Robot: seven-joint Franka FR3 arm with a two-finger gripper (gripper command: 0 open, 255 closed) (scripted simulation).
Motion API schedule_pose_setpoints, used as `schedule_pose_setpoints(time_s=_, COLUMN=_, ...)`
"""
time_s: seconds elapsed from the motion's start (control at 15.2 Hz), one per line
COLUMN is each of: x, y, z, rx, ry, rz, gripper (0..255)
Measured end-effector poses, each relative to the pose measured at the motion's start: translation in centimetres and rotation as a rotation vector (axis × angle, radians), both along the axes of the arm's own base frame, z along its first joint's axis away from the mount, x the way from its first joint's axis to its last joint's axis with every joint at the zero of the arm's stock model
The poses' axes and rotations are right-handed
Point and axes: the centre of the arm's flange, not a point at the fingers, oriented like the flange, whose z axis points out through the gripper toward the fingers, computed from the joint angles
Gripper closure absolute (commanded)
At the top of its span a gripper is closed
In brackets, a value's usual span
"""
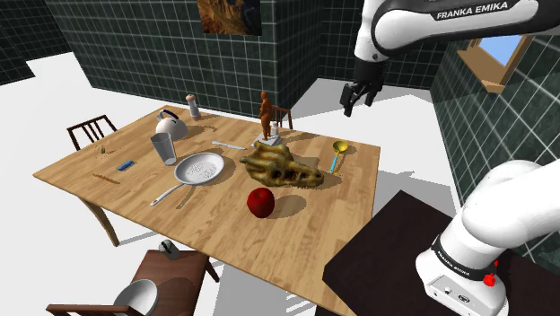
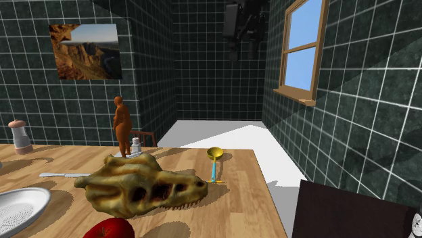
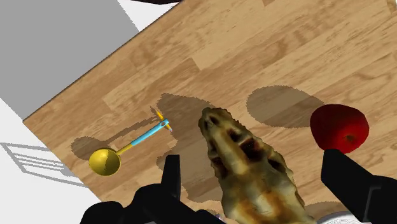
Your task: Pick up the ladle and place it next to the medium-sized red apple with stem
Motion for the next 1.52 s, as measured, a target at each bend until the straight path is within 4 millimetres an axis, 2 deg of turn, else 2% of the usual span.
schedule_pose_setpoints(time_s=0.46, x=6.9, y=-2.7, z=-6.5, rx=-0.005, ry=0.014, rz=-0.161, gripper=0)
schedule_pose_setpoints(time_s=0.86, x=11.6, y=-5.4, z=-12.1, rx=-0.01, ry=0.026, rz=-0.298, gripper=0)
schedule_pose_setpoints(time_s=1.52, x=18.5, y=-12.0, z=-21.7, rx=-0.017, ry=0.047, rz=-0.529, gripper=0)
